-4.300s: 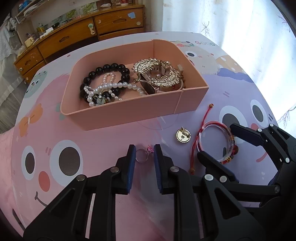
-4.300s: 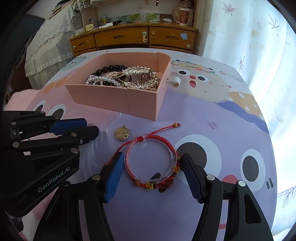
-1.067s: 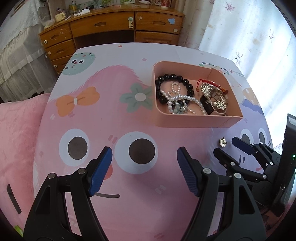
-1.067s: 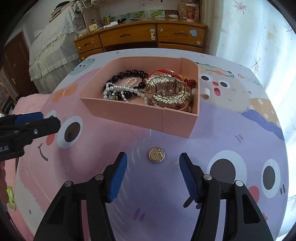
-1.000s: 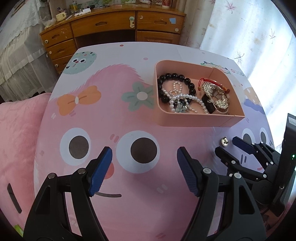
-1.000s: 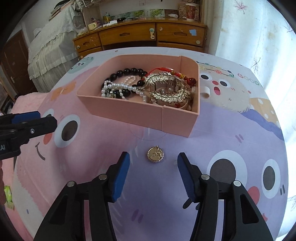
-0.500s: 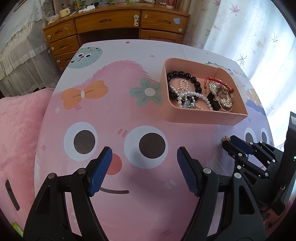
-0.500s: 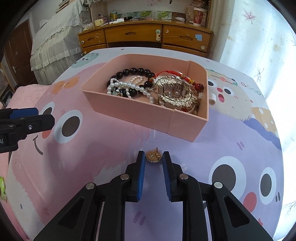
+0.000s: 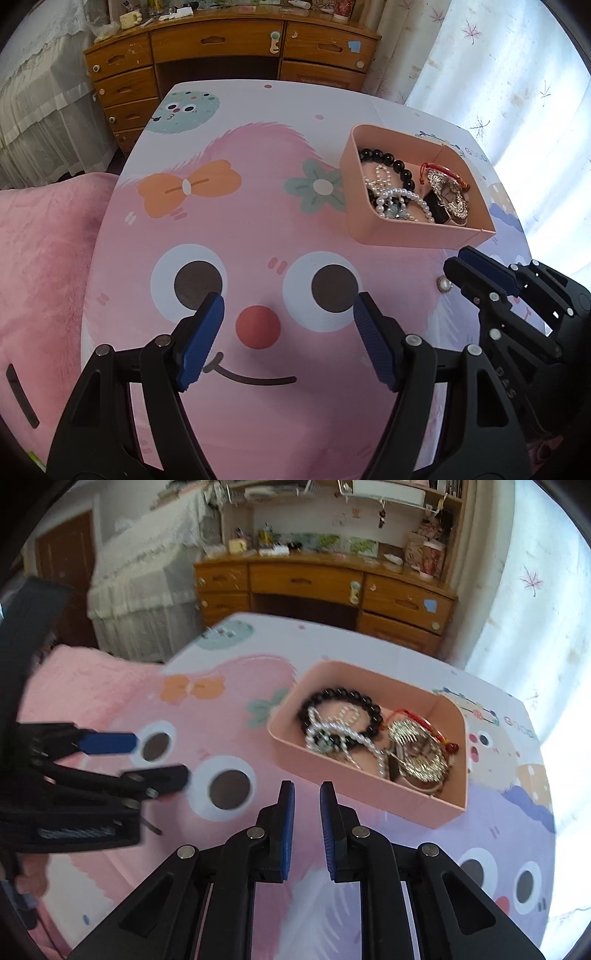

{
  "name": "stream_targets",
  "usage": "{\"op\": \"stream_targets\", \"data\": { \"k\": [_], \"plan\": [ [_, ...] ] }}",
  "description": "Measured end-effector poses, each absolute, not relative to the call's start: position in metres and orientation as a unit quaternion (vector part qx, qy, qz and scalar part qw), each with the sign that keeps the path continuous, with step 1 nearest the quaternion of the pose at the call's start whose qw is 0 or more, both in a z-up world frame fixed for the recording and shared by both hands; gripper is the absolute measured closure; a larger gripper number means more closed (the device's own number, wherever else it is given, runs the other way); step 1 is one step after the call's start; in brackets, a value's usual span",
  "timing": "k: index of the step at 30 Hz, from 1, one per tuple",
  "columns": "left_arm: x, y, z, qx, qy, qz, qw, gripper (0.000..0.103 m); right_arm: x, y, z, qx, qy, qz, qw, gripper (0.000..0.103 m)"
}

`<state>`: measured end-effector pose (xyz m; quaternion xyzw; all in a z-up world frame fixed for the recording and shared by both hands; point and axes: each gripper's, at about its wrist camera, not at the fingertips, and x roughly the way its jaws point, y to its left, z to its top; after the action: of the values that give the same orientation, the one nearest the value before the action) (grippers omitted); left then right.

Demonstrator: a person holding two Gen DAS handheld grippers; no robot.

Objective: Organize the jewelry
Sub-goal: 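Carry the gold coin charm into the pink tray and open the right tool, then grasp the pearl-topped stud with the right tool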

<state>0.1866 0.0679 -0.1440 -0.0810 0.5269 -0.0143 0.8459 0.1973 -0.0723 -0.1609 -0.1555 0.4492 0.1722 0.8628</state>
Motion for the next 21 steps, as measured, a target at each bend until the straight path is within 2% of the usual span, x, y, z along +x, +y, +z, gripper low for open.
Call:
{"op": "stream_targets", "data": {
  "k": [7,21],
  "plan": [
    [0.185,0.082,-0.156,-0.083,0.536,-0.017,0.84,0.033,0.205,-0.1,-0.187,-0.133,0.503,0.091,0.849,0.087],
    [0.19,0.1,-0.173,-0.104,0.547,-0.023,0.83,0.033,0.209,-0.096,-0.211,-0.124,0.519,0.078,0.842,0.086]
  ]
}}
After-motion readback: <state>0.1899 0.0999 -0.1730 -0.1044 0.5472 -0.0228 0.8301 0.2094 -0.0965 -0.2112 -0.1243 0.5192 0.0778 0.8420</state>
